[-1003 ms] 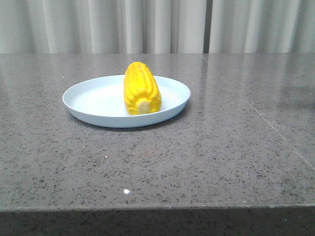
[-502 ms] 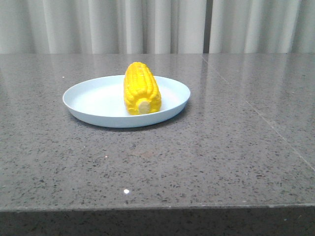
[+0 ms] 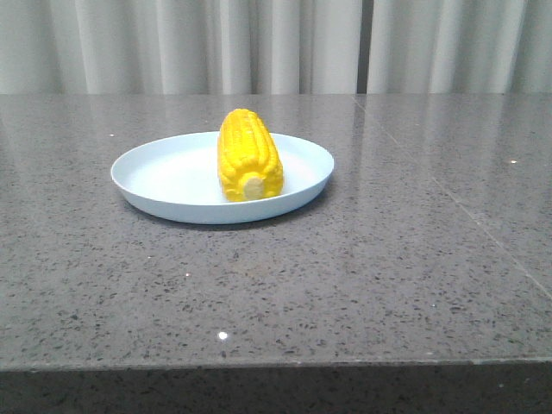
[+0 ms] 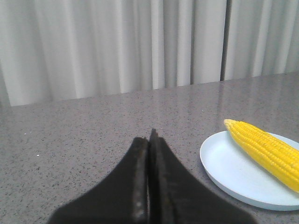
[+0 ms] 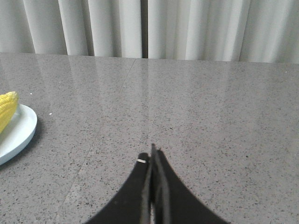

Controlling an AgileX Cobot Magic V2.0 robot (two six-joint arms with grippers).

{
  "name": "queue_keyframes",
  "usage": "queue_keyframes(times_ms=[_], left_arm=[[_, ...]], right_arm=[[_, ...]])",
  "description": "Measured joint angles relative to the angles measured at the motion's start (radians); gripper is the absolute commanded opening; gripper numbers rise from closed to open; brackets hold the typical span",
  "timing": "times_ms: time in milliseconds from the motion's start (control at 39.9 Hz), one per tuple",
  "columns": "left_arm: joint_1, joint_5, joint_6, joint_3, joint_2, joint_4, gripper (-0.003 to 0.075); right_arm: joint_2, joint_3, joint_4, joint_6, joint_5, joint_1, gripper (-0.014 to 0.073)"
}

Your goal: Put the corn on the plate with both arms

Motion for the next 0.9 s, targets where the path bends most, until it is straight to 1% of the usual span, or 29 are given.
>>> queue_keyframes(times_ms=[778,853,903], left_arm=[[0.000,0.000,0.000,0.002,0.000,-0.006,-0.0020],[0.000,-0.004,0.045,0.006,-0.010,-0.043,-0.0020],[0.003,-0.006,0.119,0.016,-0.028,-0.109,-0.0020]], right_arm=[[0.000,0.000,0.000,0.000,0.000,0.000,-0.0061],[0.000,0.000,0.000,0.000,0.000,0.000,-0.0061],[0.000,0.000,0.000,0.000,0.000,0.000,-0.0061]])
